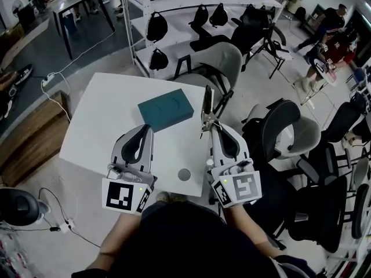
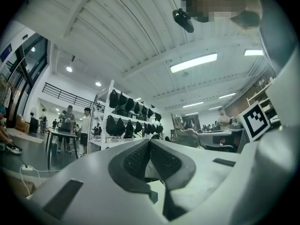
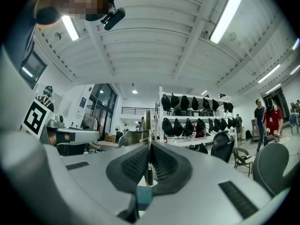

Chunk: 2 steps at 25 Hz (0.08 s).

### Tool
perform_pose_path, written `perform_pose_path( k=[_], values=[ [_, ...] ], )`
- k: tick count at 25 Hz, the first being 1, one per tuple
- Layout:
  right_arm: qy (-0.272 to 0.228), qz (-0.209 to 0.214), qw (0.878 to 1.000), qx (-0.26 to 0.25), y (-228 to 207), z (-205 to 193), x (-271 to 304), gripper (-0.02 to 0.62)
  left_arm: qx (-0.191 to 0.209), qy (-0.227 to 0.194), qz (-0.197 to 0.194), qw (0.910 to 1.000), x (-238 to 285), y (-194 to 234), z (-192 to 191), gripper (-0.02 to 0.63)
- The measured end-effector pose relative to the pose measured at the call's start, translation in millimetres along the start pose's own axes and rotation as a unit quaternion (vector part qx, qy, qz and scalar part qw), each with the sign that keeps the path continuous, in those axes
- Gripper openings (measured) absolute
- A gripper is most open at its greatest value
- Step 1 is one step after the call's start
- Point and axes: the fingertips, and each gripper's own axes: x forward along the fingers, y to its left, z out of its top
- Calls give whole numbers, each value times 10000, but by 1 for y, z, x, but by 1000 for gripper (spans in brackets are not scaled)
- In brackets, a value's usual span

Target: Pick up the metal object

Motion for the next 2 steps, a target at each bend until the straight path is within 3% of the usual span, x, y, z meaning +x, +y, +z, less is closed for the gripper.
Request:
perform_pose_path(
  k=[2],
  values=[
    [-7, 9, 10000, 17, -3, -1, -3, 28, 11, -9, 19, 10000, 0, -3, 0, 26]
  ],
)
